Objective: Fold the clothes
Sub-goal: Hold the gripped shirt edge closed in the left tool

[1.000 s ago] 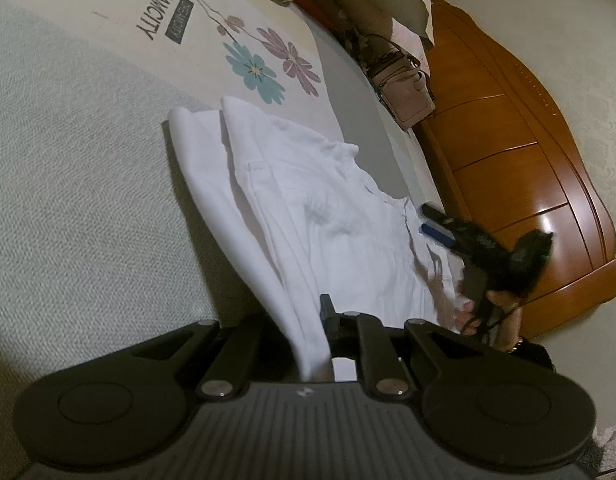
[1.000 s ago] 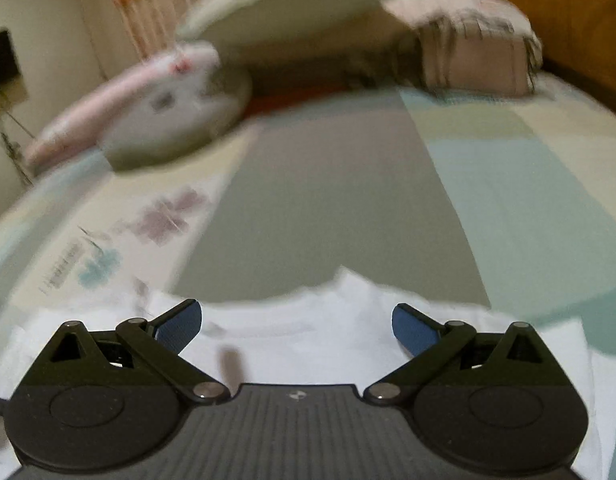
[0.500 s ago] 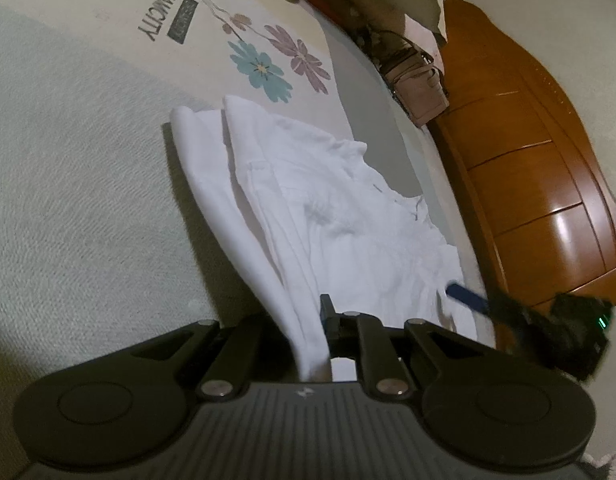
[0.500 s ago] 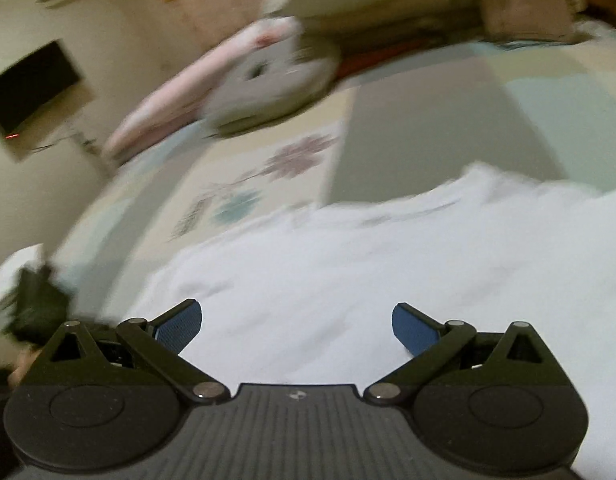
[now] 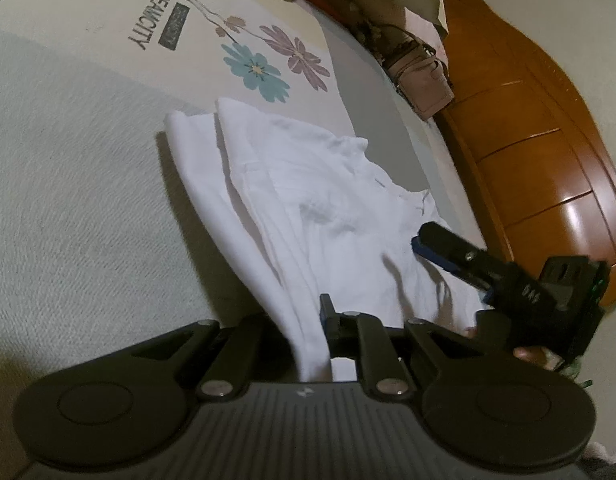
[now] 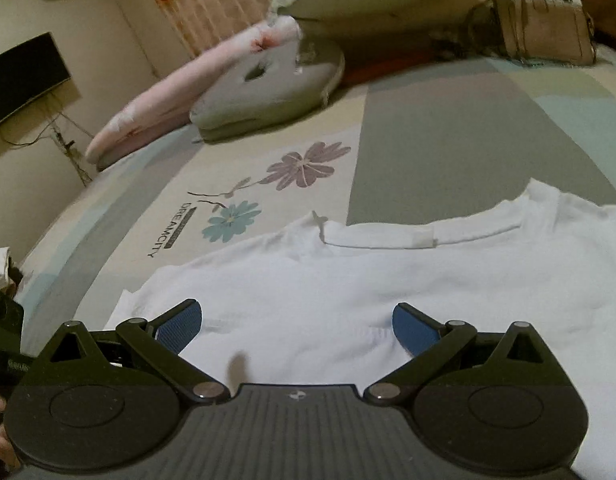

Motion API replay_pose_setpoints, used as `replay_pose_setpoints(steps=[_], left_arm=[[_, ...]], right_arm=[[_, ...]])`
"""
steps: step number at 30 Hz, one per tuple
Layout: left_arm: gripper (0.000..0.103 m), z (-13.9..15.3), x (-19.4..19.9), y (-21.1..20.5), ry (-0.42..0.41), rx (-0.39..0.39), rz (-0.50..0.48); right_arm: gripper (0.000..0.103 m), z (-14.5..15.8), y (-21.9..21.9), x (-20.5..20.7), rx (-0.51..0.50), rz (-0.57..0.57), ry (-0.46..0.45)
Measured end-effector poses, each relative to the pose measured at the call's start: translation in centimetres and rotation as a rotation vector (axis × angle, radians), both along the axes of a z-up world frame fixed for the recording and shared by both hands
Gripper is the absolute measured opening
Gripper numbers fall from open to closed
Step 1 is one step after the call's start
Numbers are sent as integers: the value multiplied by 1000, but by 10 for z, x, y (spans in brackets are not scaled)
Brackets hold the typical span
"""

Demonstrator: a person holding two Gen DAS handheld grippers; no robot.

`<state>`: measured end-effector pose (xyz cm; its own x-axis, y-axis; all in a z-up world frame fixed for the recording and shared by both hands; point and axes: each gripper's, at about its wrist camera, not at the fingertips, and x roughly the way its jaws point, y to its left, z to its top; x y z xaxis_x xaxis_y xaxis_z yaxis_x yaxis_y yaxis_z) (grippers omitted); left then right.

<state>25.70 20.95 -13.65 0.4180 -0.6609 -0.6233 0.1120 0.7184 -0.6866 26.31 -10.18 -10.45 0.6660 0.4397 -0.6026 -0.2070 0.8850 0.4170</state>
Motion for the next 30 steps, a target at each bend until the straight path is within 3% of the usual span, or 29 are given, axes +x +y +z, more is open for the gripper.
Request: replay_pose_setpoints(steps=[3,8,19,30], left_arm=[[12,4,0,-4,6,30,4],[12,9,1,-10,31,68,21],[13,19,4,-24,65,167,39],[10,44,8,-60,90,399,94]], right_arm=[[103,8,-3,-16,51,22,56],[103,3,2,-57,36,51,121],[103,21,-18,-120,76,52,186],[103,32,-52,-147,132,-15,162]])
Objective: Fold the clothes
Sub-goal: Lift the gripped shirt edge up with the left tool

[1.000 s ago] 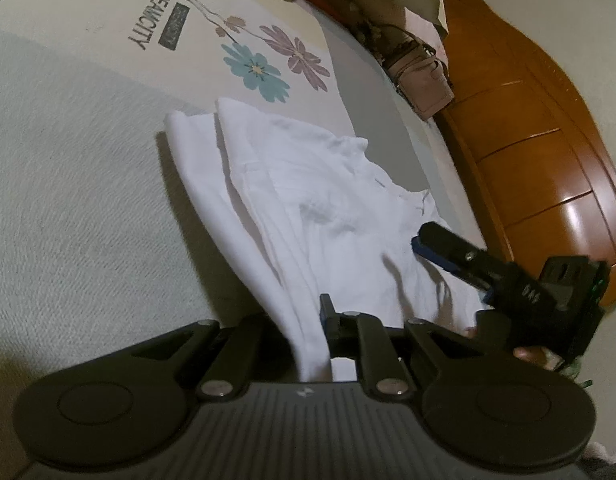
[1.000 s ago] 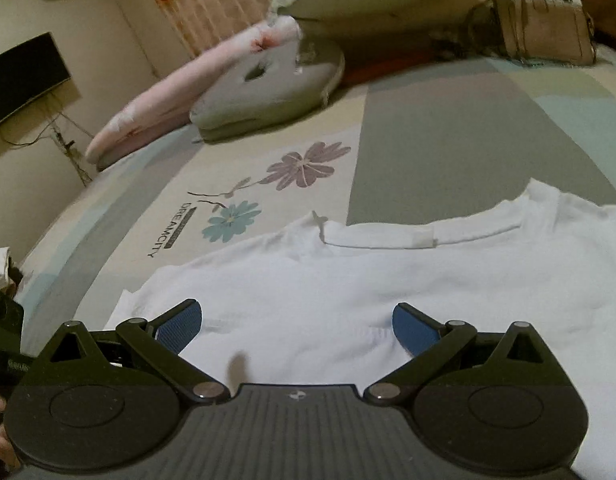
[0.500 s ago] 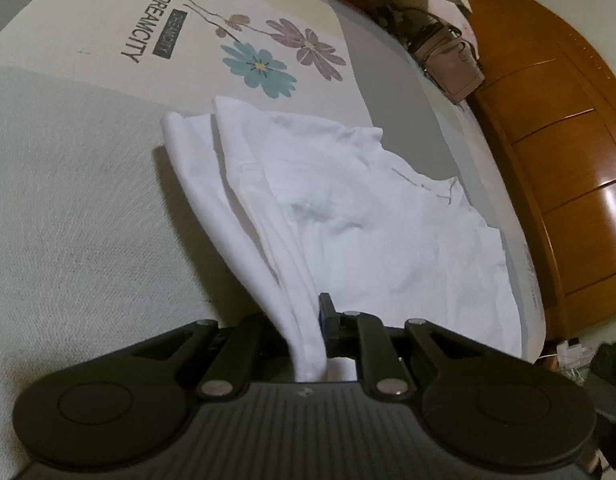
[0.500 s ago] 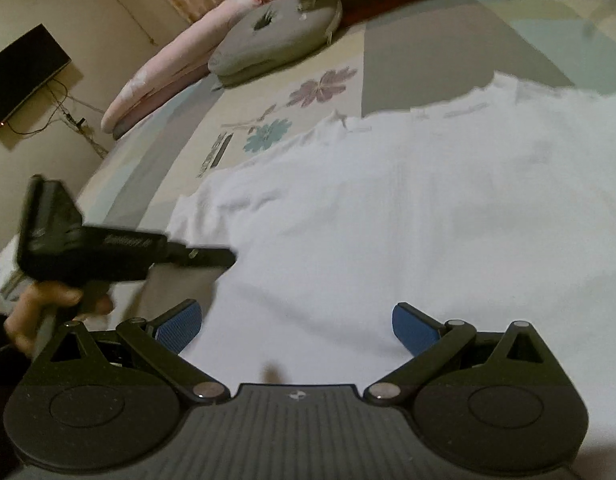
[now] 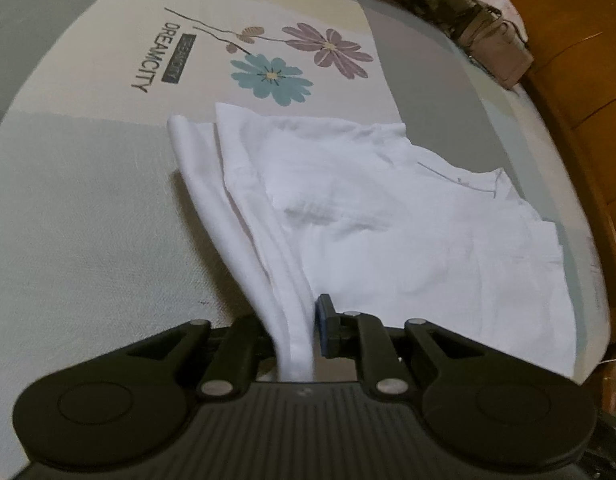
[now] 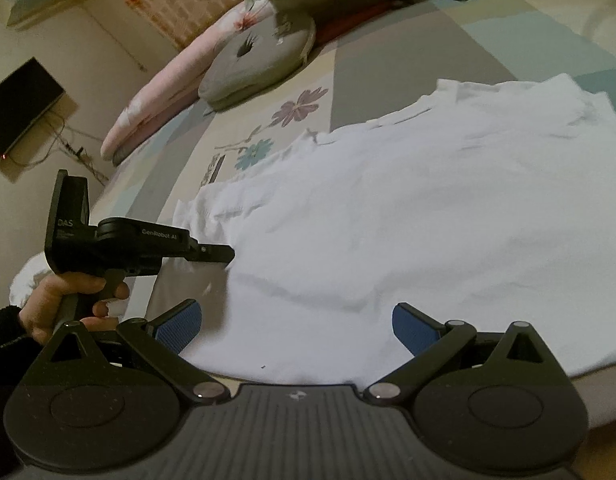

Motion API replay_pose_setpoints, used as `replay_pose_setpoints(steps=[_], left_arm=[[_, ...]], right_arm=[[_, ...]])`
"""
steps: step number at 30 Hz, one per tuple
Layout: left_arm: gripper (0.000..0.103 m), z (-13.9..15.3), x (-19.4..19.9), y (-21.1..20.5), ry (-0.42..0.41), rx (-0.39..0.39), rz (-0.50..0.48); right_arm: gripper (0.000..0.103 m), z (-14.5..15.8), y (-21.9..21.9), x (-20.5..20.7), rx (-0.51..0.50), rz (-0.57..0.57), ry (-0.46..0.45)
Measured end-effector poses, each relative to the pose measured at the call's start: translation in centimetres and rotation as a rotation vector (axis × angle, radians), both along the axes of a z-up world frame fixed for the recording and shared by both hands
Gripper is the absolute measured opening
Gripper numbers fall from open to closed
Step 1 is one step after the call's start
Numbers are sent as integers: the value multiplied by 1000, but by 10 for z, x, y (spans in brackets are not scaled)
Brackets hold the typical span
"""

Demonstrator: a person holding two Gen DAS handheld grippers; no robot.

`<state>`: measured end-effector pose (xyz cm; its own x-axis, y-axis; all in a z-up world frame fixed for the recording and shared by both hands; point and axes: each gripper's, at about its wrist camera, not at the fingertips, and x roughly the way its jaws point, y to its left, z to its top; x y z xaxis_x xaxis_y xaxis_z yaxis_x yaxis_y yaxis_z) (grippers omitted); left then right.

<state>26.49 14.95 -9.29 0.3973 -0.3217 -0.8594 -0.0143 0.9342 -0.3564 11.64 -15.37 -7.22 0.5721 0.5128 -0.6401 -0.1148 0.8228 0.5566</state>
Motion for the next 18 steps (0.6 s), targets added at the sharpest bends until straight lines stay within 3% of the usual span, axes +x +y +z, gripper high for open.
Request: replay_pose_setpoints(steps=[9,18], left_arm=[[7,37,-5,-21,-52,79,-8],[7,78,-8,-53,-114,51,-66]], right_arm=[[103,2,-35,-17,50,-53,-21],[103,9,-52,-25,94,-71,-43]])
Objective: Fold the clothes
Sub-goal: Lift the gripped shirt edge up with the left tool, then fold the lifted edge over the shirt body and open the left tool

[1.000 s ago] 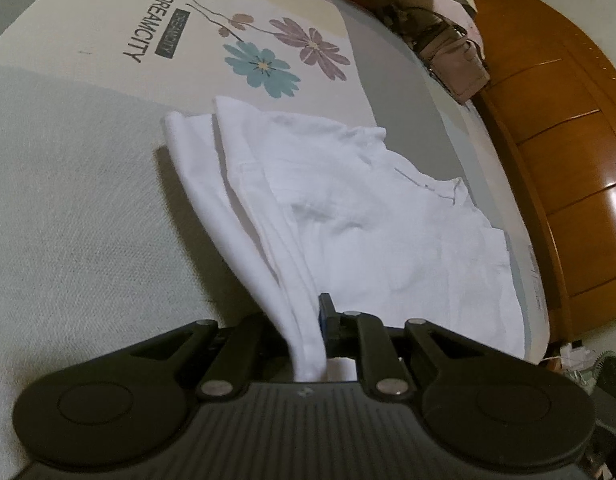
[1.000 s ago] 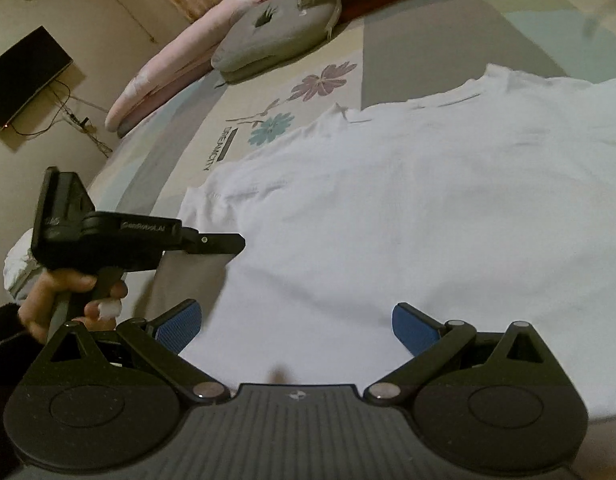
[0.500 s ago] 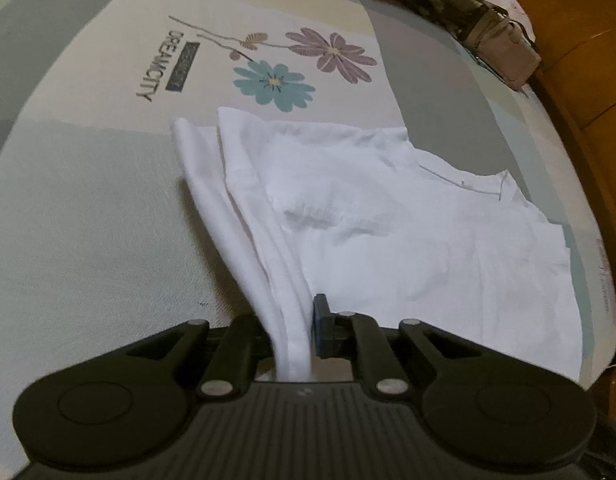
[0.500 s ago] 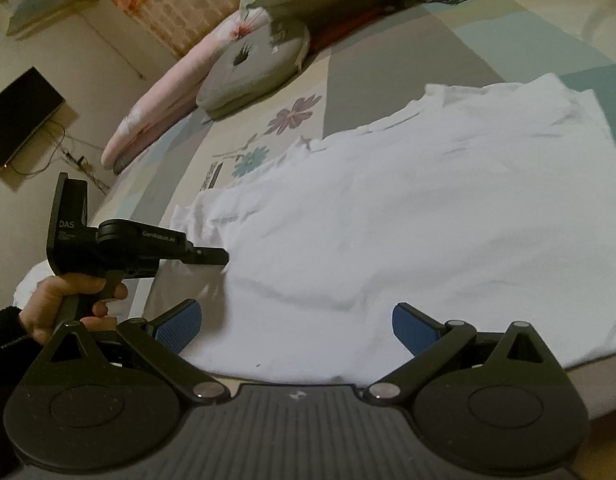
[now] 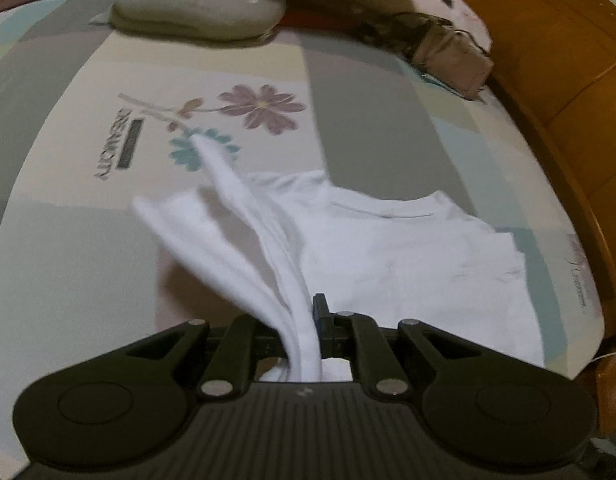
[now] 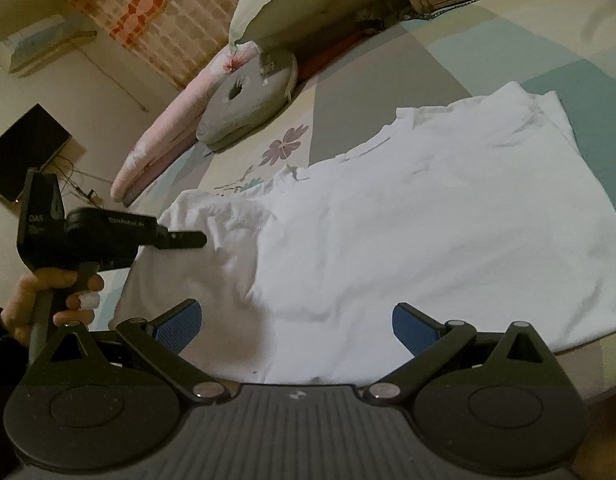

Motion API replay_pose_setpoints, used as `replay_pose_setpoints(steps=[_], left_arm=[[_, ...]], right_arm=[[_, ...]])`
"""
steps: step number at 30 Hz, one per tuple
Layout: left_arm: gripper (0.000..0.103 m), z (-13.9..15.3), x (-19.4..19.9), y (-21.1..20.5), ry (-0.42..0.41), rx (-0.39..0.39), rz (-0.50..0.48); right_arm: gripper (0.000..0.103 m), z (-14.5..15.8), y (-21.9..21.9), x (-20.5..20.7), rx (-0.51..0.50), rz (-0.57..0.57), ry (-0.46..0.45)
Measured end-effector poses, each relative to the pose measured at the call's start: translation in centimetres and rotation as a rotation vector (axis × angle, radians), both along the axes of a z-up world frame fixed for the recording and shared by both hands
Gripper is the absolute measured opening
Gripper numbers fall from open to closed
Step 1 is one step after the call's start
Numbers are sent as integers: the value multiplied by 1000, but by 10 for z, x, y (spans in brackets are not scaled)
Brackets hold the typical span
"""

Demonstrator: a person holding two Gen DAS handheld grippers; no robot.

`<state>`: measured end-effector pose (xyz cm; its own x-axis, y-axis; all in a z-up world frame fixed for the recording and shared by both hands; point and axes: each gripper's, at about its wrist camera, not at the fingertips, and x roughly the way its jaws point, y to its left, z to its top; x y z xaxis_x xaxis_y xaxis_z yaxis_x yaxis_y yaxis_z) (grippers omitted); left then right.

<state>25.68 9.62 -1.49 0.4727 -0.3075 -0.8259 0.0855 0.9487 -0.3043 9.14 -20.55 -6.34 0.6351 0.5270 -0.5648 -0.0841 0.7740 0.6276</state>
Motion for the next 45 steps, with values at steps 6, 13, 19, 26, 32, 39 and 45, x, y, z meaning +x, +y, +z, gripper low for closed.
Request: replay_pose_setpoints(steps=[6,13,19,26,32,39,45], left_arm=[[7,10,3,-28,-6,-33,-42],[7,13,7,-56,-9,-80,-78],[7,10,12,-75,7,-113,-81],[7,4,21,-94,34,-153,-65],[8,-3,29,-118,68,-136,-84],[8,-11,36,-136,98,-125,-84],[8,-12,38,-154,111,-103,-93]], right_arm=[[103,3,-11,-5,10,-15,-13],[103,2,-28,-12,22,-51,-8],[103,1,-39,-15,27,-77,-9],[103,0,-45,-14,37,-84,-7],[103,-1,-48,-15,36,-78,1],[103,2,-47,-15,-8,-45,25],[103,1,-45,-14,-16,-29,36]])
